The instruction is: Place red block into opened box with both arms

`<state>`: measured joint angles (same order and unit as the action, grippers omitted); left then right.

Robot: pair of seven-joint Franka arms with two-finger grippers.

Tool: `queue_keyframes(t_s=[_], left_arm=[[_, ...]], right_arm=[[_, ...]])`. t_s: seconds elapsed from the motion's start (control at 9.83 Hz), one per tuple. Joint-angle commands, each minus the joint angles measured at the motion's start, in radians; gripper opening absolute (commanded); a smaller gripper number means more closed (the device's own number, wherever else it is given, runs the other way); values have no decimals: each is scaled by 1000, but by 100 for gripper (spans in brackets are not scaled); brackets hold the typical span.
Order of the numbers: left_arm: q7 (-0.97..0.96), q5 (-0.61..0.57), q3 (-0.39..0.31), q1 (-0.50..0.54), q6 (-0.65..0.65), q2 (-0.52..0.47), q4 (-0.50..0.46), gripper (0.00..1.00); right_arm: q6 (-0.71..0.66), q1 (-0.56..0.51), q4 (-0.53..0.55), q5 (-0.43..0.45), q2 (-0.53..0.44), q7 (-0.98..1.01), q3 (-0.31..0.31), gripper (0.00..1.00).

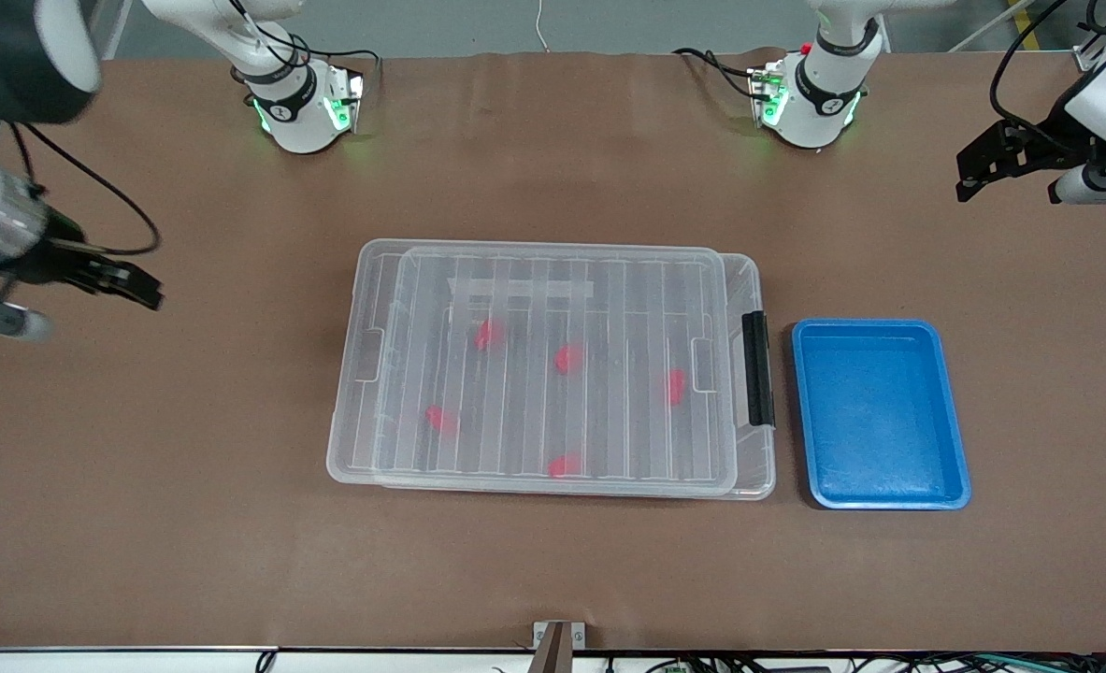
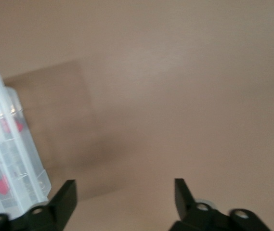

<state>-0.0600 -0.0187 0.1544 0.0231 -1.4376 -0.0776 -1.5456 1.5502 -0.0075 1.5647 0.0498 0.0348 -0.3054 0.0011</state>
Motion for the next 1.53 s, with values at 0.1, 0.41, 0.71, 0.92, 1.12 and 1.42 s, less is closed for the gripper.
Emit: queue_keyframes(t_s=[0.1,0.41,0.71,0.92,1.12,1.42], left_arm=[[8,-1,1,5,0,-14,-48,100],[11,-1,-9,6,3,-8,-36,100],[12,5,-9,8,3,-1,-27,100],[3,6,-7,5,3,16,-4,100],[-3,11,-7,8,3,21,-2,100],[-3,11,-9,9,3,21,-4,100]], right_arm=[[-154,-101,-72,-69,-50,207,14,100],[-113,-105,-66,-103,-46,218,5,100],[-113,-101,-52,-103,-47,220,-21,100],[-113,-97,-54,-96,-47,223,-21,100],[-116,-95,-54,-90,-47,224,-21,100],[-121,-97,-54,-88,-47,223,-21,100]])
